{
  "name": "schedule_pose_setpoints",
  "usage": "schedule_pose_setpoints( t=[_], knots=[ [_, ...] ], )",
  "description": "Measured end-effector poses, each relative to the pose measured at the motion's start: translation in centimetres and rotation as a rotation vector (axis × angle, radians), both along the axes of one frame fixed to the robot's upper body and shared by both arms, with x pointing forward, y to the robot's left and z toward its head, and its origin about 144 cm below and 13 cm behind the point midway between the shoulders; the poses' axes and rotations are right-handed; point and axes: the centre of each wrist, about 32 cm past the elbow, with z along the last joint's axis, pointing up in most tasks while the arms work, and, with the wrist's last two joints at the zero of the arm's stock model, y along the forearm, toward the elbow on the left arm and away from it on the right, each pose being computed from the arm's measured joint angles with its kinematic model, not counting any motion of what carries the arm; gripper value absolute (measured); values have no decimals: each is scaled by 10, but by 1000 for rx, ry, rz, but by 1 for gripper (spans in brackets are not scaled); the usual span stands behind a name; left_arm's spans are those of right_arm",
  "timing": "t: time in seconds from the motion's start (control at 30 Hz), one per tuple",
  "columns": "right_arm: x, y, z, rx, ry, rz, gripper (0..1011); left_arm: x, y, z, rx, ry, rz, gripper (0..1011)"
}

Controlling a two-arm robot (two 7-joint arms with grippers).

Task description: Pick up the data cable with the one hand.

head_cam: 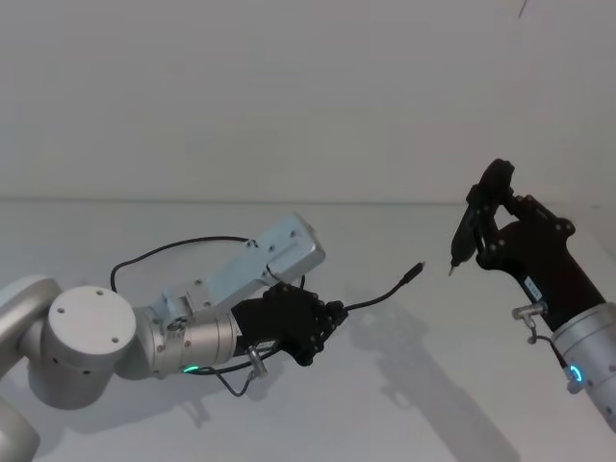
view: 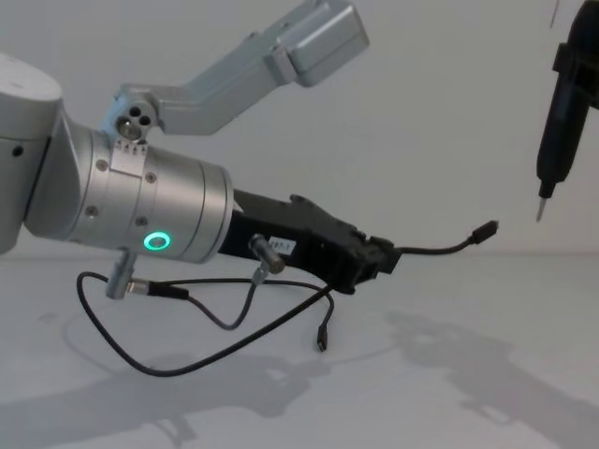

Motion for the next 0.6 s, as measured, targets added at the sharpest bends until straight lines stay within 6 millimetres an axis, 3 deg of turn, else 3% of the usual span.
schedule_pose_setpoints(
  t=[0.6],
  knots=[
    [13, -3, -1, -28, -85, -35, 279, -2, 1, 7, -11, -61, -29, 36]
  ],
)
